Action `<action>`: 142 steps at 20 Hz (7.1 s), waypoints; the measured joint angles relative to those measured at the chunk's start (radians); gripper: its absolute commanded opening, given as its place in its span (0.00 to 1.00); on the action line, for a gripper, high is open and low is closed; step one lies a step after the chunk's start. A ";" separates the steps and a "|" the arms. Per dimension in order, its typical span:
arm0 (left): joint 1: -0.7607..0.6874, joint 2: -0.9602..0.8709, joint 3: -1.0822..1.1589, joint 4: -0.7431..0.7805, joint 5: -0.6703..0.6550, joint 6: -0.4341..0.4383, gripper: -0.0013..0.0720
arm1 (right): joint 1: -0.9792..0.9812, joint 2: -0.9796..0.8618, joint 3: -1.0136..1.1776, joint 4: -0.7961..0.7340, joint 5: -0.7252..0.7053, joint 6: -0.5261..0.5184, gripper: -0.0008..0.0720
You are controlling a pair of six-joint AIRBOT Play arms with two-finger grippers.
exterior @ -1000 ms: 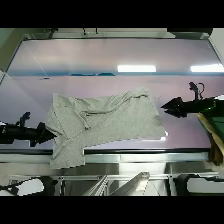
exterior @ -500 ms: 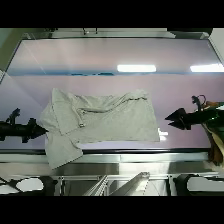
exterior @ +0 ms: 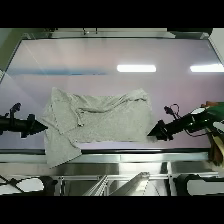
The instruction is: Fold the shirts.
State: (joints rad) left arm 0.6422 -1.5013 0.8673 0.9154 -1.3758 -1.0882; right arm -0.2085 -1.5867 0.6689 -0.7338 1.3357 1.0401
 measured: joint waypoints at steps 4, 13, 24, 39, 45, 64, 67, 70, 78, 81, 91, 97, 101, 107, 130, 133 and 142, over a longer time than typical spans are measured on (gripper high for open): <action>-0.008 0.010 0.013 0.000 -0.027 0.000 0.04 | 0.035 0.006 -0.004 0.016 -0.016 -0.008 0.14; 0.024 0.224 0.037 -0.203 -0.161 0.071 0.04 | 0.026 0.214 0.055 0.138 -0.048 -0.068 0.03; 0.349 0.754 0.365 -1.459 -0.439 0.198 0.04 | -0.146 0.990 0.560 0.360 -0.136 -0.007 0.03; 0.200 0.669 0.507 -1.403 -0.460 0.141 0.04 | -0.188 0.988 0.633 0.335 -0.170 0.013 0.03; 0.262 0.752 0.509 -1.468 -0.466 0.148 0.04 | -0.188 1.071 0.634 0.322 -0.231 -0.021 0.03; -0.357 -0.492 0.830 -0.632 0.019 0.140 0.03 | 0.024 -0.179 0.657 0.466 -0.292 -0.184 0.03; -0.361 -0.609 0.991 -0.535 0.035 0.062 0.03 | -0.007 -0.298 0.712 0.547 -0.293 -0.210 0.03; -0.364 -0.664 1.113 -0.435 0.039 -0.010 0.03 | -0.041 -0.365 0.783 0.591 -0.268 -0.220 0.02; -0.345 -0.645 1.133 -0.324 -0.038 -0.072 0.03 | -0.114 -0.406 0.874 0.613 -0.154 -0.227 0.03; -0.362 -0.638 1.128 -0.306 -0.093 -0.072 0.03 | -0.120 -0.408 0.879 0.566 -0.100 -0.230 0.03; -0.424 -0.634 1.124 -0.068 -0.175 -0.144 0.03 | -0.127 -0.459 0.866 0.327 -0.050 -0.189 0.03; -0.422 -0.634 1.124 0.014 -0.191 -0.179 0.04 | -0.145 -0.468 0.864 0.270 -0.081 -0.173 0.03; -0.423 -0.641 1.124 0.027 -0.157 -0.190 0.04 | -0.143 -0.473 0.864 0.263 -0.092 -0.170 0.03; -0.451 -0.684 1.124 0.035 -0.161 -0.195 0.04 | -0.113 -0.478 0.864 0.263 -0.095 -0.171 0.04; -0.294 -0.301 0.682 0.084 -0.188 -0.268 0.42 | -0.243 -0.246 0.891 -0.141 0.108 0.012 0.69; -0.338 -0.261 0.523 0.082 -0.141 -0.222 0.42 | -0.292 -0.228 0.858 -0.141 0.214 0.061 0.69; -0.476 -0.271 0.264 -0.039 -0.011 -0.091 0.38 | -0.490 0.025 0.466 -0.141 0.271 0.110 0.69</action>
State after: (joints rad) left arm 0.1665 -1.7725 1.1309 0.8768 -1.3865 -1.1793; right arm -0.6987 -1.5616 1.1351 -0.8749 1.6066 1.1500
